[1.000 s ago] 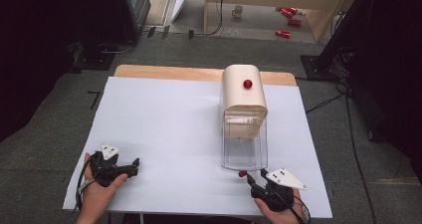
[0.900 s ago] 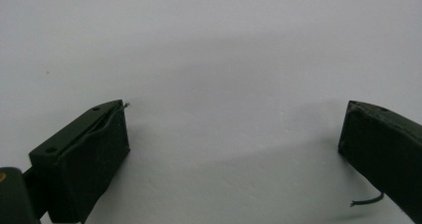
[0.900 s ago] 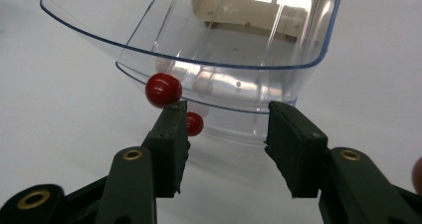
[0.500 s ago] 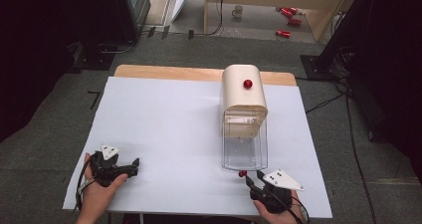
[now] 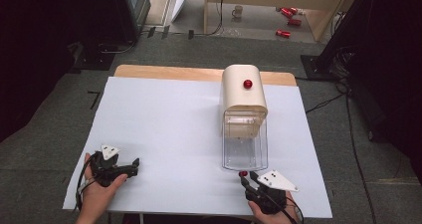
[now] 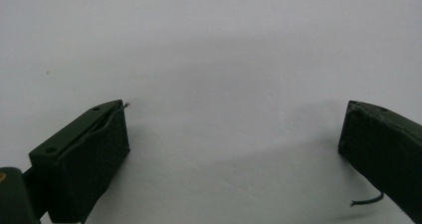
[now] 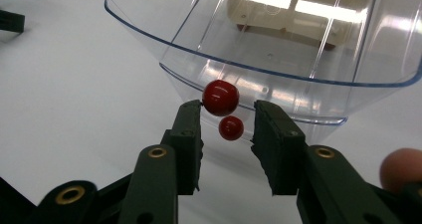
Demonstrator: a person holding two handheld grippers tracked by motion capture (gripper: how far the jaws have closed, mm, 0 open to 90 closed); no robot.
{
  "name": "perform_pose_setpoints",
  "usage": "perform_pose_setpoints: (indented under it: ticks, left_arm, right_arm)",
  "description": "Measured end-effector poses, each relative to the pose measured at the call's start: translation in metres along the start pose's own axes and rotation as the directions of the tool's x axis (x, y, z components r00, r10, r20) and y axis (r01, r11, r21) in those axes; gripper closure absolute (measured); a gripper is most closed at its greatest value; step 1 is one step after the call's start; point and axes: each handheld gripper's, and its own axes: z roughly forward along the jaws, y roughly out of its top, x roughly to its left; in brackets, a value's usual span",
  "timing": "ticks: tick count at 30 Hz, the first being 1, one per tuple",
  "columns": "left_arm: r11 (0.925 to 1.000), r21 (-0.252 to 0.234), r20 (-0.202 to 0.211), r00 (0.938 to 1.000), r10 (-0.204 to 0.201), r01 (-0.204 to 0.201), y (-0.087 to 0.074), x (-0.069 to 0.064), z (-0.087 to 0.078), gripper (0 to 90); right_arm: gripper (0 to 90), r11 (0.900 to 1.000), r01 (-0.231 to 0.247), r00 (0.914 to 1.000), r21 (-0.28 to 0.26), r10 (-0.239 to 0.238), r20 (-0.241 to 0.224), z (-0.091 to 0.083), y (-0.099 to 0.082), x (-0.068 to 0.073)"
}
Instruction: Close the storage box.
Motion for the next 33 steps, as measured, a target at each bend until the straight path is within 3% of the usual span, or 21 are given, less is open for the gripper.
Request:
perform_pose_setpoints:
  ticks: [7,16,33]
  left_arm:
    - [1.0,0.0,0.0,1.0,0.001,-0.001,0.0,0.0,0.0,0.0]
    - [1.0,0.0,0.0,1.0,0.0,0.0,0.0,0.0,0.0,0.0]
    - [1.0,-0.001,0.0,1.0,0.0,0.0,0.0,0.0,0.0,0.0]
  right_arm:
    - [73.8,0.9998,-0.02,0.9997,-0.007,0.02,-0.01,0.001,0.001,0.002]
    - [74.8,0.9998,-0.02,0.9998,-0.006,0.02,0.002,0.0,0.005,0.002]
    - [74.8,0.9974,-0.048,0.9984,-0.055,0.049,0.028,-0.006,0.032,-0.008]
